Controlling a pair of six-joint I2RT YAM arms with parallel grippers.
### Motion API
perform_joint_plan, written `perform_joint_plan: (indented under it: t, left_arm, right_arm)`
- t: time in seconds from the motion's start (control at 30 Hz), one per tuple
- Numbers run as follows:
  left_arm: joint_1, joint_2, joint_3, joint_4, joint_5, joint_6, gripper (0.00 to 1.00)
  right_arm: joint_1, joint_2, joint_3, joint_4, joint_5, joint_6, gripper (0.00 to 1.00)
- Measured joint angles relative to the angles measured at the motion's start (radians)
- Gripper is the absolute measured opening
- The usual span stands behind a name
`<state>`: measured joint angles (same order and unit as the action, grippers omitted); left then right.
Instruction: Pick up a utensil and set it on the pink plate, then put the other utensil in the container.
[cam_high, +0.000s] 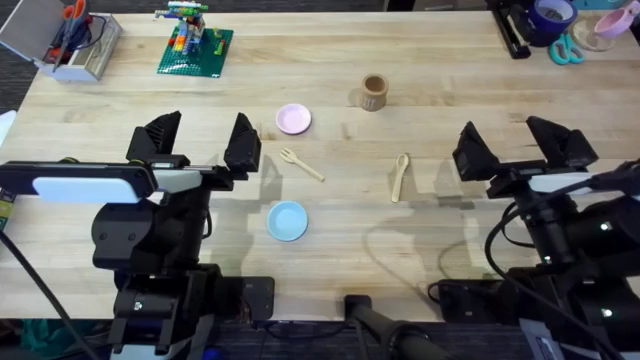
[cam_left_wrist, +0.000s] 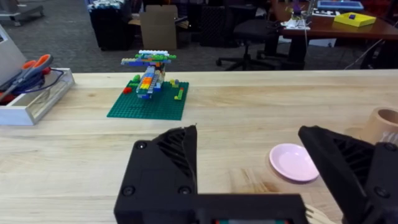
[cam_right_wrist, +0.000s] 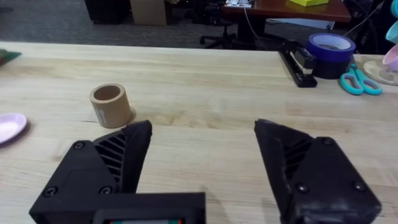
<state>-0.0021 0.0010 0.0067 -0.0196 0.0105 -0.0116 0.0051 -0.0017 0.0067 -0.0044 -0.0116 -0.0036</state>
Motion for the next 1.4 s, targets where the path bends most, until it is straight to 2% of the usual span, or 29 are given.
perform_joint_plan:
  t: [0.63,0.8,1.0,1.23,1.4]
  left_arm:
    - [0.000,0.000,0.002,-0.001,-0.004,-0.016,0.993]
    - [0.000,0.017,0.073,-0.130,-0.007,-0.053,0.993]
    - [0.000,0.163,0.312,-0.311,-0.008,-0.074,0.994]
    - [0.000,0.420,0.652,-0.568,-0.003,-0.095,0.993]
    - [0.000,0.623,0.915,-0.810,0.014,-0.101,0.993]
  right_arm:
    - [0.000,0.002,0.002,-0.011,0.003,0.000,0.996]
    - [0.000,0.055,0.063,-0.136,0.008,0.000,0.995]
    - [0.000,0.265,0.269,-0.304,0.008,0.000,0.996]
    - [0.000,0.606,0.672,-0.589,-0.015,0.000,0.996]
    - [0.000,0.848,0.959,-0.817,-0.048,0.000,0.996]
